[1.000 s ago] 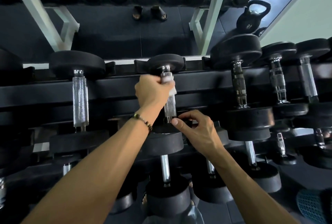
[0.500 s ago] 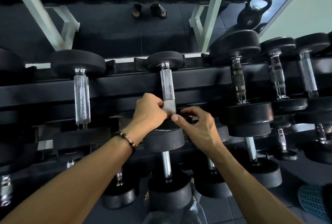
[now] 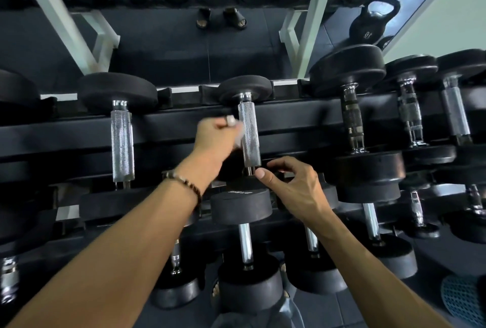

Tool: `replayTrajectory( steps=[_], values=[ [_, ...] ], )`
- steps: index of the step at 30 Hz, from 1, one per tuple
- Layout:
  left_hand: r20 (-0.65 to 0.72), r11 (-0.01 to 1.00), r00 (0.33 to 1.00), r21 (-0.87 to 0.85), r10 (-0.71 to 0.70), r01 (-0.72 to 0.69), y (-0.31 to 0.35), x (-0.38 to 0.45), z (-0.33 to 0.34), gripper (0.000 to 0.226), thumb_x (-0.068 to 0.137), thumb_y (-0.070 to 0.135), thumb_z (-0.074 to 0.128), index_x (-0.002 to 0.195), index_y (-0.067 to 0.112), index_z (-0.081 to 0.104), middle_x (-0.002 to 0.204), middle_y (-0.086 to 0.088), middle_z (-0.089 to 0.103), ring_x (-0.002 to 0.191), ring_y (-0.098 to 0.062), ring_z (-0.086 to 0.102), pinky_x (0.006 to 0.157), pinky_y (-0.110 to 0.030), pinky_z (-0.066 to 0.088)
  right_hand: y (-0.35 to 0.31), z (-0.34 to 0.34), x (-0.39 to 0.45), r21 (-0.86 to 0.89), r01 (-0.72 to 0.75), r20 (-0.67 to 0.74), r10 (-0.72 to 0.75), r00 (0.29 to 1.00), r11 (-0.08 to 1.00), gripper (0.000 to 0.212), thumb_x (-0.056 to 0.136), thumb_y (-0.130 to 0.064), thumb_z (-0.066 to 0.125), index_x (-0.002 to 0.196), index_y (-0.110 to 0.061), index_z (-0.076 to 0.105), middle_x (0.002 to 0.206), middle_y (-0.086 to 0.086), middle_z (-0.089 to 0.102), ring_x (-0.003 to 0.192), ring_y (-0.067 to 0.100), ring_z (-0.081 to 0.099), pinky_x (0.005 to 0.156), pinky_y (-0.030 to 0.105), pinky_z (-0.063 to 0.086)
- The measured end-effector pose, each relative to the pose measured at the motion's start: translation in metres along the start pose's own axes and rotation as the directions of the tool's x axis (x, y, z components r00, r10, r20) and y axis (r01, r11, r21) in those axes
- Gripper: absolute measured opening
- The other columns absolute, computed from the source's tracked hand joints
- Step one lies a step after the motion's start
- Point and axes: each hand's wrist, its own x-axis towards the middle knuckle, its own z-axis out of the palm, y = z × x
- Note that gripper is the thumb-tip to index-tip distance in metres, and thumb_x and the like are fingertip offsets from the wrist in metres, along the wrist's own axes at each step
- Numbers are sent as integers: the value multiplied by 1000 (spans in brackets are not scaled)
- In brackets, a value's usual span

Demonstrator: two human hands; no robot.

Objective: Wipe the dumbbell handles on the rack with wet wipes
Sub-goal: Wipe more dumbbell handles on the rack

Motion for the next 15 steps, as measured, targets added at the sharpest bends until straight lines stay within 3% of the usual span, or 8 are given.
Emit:
replayTrajectory(
  steps=[1, 3, 5, 8, 10, 15],
  values=[
    [-53, 994, 998, -106, -15, 9, 9, 12, 3, 26, 88, 5, 63, 63, 11, 68, 87, -16, 66, 87, -26, 64, 93, -50, 54, 0, 0, 0, -2, 2, -1, -2, 1000, 1000, 59, 65, -70, 69, 101, -23, 72, 94, -13, 70, 91, -6, 61, 74, 14, 48],
    [-85, 968, 994, -246, -75, 52, 19, 27, 10, 24, 93, 1, 54, 72, 11, 59, 86, -14, 61, 86, -26, 62, 91, -42, 54, 1, 1, 0, -5, 13, -9, -13, 1000, 1000, 60, 65, -70, 69, 101, -23, 72, 95, -14, 70, 92, -8, 60, 75, 13, 45],
    [6, 931, 989, -337, -151, 144, 16, 21, 13, 20, 94, -6, 47, 83, 6, 58, 82, -11, 59, 78, -21, 56, 80, -36, 52, 0, 1, -1, -6, 11, -8, -11, 1000, 1000, 61, 64, -70, 68, 102, -22, 71, 96, -15, 69, 93, -9, 59, 76, 12, 45],
    [197, 940, 960, -237, -200, 245, -1, 6, 2, 20, 97, -3, 46, 96, 6, 63, 86, -10, 65, 76, -19, 60, 77, -34, 55, 0, 0, -1, -18, 8, 4, -8, 1000, 1000, 61, 66, -70, 68, 104, -23, 70, 98, -15, 69, 95, -10, 59, 75, 11, 46],
    [247, 962, 950, -145, -191, 231, -3, 4, -2, 23, 98, -3, 44, 96, 7, 65, 91, -11, 69, 80, -21, 64, 73, -34, 57, 0, -1, 0, -16, 10, 0, -10, 1000, 1000, 60, 67, -68, 69, 105, -22, 71, 98, -14, 69, 95, -10, 59, 74, 9, 46],
    [162, 883, 972, -412, -170, 223, 29, 27, 10, 27, 100, 0, 41, 82, 8, 59, 54, -1, 66, 66, -18, 66, 70, -34, 57, 0, -1, -2, 5, 2, 4, -2, 1000, 1000, 56, 68, -65, 69, 103, -21, 71, 97, -14, 68, 92, -9, 59, 72, 7, 45]
  ],
)
